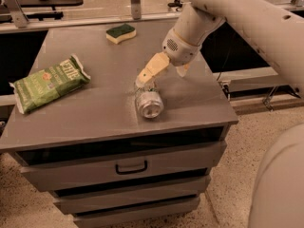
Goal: Place 7up can upright
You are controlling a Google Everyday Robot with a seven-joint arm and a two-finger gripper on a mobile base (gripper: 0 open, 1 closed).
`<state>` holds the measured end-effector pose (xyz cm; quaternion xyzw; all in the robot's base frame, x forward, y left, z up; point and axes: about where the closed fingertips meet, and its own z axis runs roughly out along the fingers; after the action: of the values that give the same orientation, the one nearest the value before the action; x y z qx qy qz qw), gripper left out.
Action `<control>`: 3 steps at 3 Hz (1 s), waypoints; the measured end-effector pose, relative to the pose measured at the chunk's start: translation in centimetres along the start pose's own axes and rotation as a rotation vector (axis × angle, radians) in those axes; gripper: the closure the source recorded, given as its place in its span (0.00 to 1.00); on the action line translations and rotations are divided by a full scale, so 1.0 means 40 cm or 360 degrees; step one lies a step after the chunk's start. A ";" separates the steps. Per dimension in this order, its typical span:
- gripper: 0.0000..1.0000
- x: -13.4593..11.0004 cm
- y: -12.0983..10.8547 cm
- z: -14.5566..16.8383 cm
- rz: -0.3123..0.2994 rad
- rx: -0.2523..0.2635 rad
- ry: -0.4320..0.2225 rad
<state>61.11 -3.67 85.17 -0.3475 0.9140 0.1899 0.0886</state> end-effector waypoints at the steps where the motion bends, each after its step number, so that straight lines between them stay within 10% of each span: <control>1: 0.00 0.009 0.027 0.034 0.0117 0.0133 0.0098; 3: 0.17 0.017 0.076 0.069 0.0239 0.0328 0.0190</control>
Offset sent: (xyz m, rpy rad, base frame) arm -0.0362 0.0221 -0.0290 -0.2948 0.0566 -0.2114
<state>58.67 -0.86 83.30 -0.2779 0.9557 0.0801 0.0550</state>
